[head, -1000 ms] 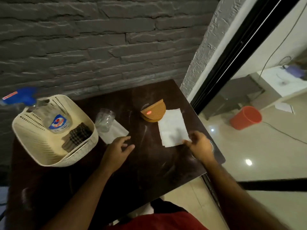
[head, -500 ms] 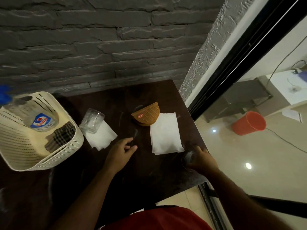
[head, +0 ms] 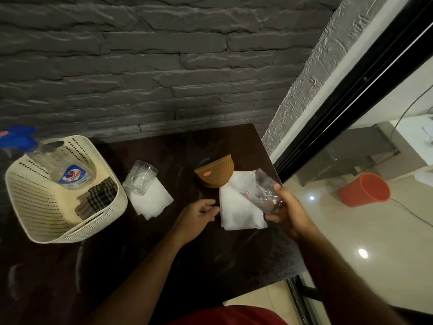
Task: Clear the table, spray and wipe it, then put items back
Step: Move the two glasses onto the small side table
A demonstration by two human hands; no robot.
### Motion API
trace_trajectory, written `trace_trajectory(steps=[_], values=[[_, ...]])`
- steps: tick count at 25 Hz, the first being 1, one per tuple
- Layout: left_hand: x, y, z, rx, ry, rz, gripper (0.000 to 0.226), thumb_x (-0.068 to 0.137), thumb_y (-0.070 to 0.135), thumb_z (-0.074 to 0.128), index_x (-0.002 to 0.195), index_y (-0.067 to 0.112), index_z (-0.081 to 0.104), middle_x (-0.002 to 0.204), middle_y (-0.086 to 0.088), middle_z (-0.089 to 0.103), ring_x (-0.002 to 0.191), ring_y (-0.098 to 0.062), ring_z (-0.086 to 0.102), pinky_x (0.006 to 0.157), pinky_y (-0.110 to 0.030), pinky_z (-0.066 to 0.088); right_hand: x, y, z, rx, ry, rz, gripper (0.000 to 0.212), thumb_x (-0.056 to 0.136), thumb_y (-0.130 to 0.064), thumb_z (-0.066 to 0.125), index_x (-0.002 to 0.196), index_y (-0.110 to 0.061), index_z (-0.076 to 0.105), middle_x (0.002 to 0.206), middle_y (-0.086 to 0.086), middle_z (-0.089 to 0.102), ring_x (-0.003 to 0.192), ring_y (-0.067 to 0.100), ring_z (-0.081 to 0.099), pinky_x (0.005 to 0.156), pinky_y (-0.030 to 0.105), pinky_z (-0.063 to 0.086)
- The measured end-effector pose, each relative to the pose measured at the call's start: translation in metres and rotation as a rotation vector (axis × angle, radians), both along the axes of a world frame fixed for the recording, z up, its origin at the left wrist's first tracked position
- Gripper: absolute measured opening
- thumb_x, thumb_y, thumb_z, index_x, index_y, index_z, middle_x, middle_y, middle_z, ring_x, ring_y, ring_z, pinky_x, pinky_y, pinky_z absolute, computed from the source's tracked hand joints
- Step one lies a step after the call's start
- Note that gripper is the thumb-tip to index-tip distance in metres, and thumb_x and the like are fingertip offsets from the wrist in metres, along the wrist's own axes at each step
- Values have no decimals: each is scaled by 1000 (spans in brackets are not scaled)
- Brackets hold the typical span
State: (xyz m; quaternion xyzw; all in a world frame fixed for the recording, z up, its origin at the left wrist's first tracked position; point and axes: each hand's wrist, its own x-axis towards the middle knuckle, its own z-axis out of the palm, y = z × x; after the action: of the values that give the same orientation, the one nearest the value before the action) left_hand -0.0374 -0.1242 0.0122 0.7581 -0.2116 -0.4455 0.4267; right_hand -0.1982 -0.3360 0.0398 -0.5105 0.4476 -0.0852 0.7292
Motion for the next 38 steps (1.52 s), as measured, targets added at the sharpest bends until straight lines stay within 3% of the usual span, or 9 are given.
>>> trace_trajectory(steps=[4,7,11,17,21,24,28,31,38], values=[[-3,-16,33,-170,144,84,60,87,58,49,137,27,47,120,14,61,102,-1,62,86,-29,56,43,41,-8,309,-285,52,76,76,-37,75,137,-4,44,134,25,56,113,36,61,83,44,57],[3,-14,45,-251,184,185,50,88,54,52,130,28,50,110,20,60,96,2,62,82,-25,57,59,60,-12,305,-357,206,73,79,-29,75,139,-4,43,140,27,48,127,44,49,106,60,39],[26,1,35,-249,162,263,60,74,67,66,124,36,55,125,7,62,110,-9,63,93,-39,54,82,68,-3,138,-283,369,60,76,-15,76,130,-6,53,129,21,60,120,38,58,105,58,42],[55,21,29,-242,195,238,22,94,39,58,115,38,59,119,10,67,110,-4,62,87,-24,52,110,70,-2,-91,-174,557,73,61,-24,84,127,-18,54,121,8,67,115,25,63,98,47,51],[128,35,0,84,-289,380,47,91,33,66,132,13,55,136,-9,57,121,-18,56,96,-24,45,107,77,-13,-335,-15,515,73,67,-16,85,129,-23,48,115,-4,64,105,13,64,77,25,54],[180,33,-20,448,-627,325,80,78,41,76,142,8,40,144,-15,44,133,-31,42,109,-41,38,98,73,-21,-407,56,449,72,60,-25,90,121,-23,52,107,-2,68,97,15,68,76,29,57],[197,18,-54,659,-373,295,117,71,42,83,152,3,8,151,-21,30,137,-37,34,111,-44,35,78,61,-19,-402,85,406,68,63,-2,86,117,-19,49,107,0,63,97,15,65,70,22,53],[196,13,-75,804,-502,258,108,77,45,76,150,1,10,147,-21,36,132,-35,41,107,-41,38,65,51,-24,-416,106,396,74,61,2,87,121,-16,47,111,3,60,99,15,63,66,19,55],[167,30,-68,348,-532,598,86,64,31,85,135,15,39,131,-10,53,120,-30,50,99,-40,45,59,42,-45,-482,153,357,78,56,-14,92,119,-23,47,111,-3,59,106,21,60,93,44,53]])
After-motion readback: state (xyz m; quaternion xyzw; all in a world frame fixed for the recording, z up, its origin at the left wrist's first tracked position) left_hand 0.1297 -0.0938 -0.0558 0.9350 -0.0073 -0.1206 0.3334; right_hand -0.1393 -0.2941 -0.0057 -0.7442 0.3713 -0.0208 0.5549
